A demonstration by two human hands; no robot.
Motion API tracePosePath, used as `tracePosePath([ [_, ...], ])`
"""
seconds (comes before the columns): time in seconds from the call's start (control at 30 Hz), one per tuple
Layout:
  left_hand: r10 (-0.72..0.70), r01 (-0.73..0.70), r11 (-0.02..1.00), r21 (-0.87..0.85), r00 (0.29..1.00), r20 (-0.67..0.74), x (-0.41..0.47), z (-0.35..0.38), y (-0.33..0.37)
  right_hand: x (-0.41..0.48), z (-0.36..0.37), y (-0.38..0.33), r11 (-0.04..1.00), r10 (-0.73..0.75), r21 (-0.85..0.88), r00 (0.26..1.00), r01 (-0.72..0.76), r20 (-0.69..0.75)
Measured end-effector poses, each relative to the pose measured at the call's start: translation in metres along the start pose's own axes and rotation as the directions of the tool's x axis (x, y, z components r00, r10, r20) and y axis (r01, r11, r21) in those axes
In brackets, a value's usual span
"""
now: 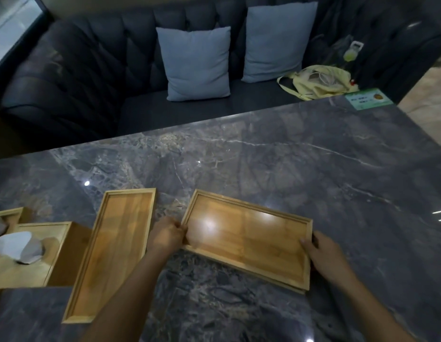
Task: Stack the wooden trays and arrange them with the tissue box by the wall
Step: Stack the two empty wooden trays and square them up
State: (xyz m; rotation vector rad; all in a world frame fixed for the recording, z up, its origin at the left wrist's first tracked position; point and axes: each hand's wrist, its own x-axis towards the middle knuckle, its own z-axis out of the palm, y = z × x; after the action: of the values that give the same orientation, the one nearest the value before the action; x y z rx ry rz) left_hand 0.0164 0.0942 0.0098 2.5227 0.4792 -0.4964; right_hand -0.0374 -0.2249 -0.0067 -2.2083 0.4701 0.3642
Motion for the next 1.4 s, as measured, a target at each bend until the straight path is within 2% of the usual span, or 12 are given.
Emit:
tracePosePath([
  [0.23, 0.061, -0.058, 0.987, -0.149, 0.998, 0.016, -0.031, 0.002, -0.029, 0.018, -0.005, -0.006, 0.991, 0.000, -0.137, 0.998, 0.008, 0.061],
  [0.3, 0.095, -0.100, 0.966, -0.240, 0.995, -0.033, -0.035, -0.003, -0.035, 0.018, -0.007, -0.014, 0.972, -0.035, -0.233, 0.999, 0.025, -0.039],
  [0.37, 0.073, -0.112, 0.956, -0.273, 0.986, -0.152, -0.035, -0.012, -0.040, 0.015, -0.004, -0.030, 0.939, -0.172, -0.332, 0.956, 0.087, -0.237],
  [0.43, 0.025, -0.106, 0.958, -0.268, 0.957, -0.290, -0.034, -0.024, -0.049, 0.008, 0.007, -0.054, 0.927, -0.287, -0.325, 0.914, 0.189, -0.286],
  [0.53, -0.029, -0.091, 0.961, -0.262, 0.907, -0.419, -0.035, -0.041, -0.069, -0.010, 0.041, -0.094, 0.921, -0.373, -0.140, 0.927, 0.365, -0.035],
  [0.7, -0.147, 0.132, 0.989, -0.063, 0.906, -0.397, -0.046, -0.050, -0.109, -0.051, 0.126, -0.137, 0.867, -0.480, 0.055, 0.800, 0.495, 0.361],
  [0.83, -0.298, 0.321, 0.947, 0.033, 0.910, -0.288, -0.055, -0.046, -0.135, -0.074, 0.185, -0.158, 0.922, -0.362, 0.164, 0.629, 0.351, 0.688],
  [0.9, -0.356, 0.368, 0.930, 0.005, 0.902, -0.244, -0.063, -0.039, -0.138, -0.079, 0.205, -0.167, 0.949, -0.308, 0.202, 0.571, 0.242, 0.761],
  [1.0, -0.430, 0.432, 0.901, -0.031, 0.885, -0.179, -0.069, -0.030, -0.136, -0.082, 0.222, -0.171, 0.966, -0.232, 0.254, 0.615, 0.053, 0.754],
  [1.13, -0.496, 0.460, 0.858, -0.229, 0.858, -0.134, -0.071, -0.035, -0.145, -0.085, 0.228, -0.172, 0.874, -0.206, 0.441, 0.665, -0.206, 0.718],
  [1.23, -0.509, 0.433, 0.814, -0.388, 0.853, -0.116, -0.074, -0.037, -0.149, -0.082, 0.223, -0.172, 0.840, -0.134, 0.461, 0.715, -0.285, 0.686],
  [1.4, -0.445, 0.415, 0.780, -0.467, 0.894, 0.052, -0.080, -0.039, -0.150, -0.077, 0.205, -0.170, 0.830, -0.067, 0.432, 0.706, -0.352, 0.705],
])
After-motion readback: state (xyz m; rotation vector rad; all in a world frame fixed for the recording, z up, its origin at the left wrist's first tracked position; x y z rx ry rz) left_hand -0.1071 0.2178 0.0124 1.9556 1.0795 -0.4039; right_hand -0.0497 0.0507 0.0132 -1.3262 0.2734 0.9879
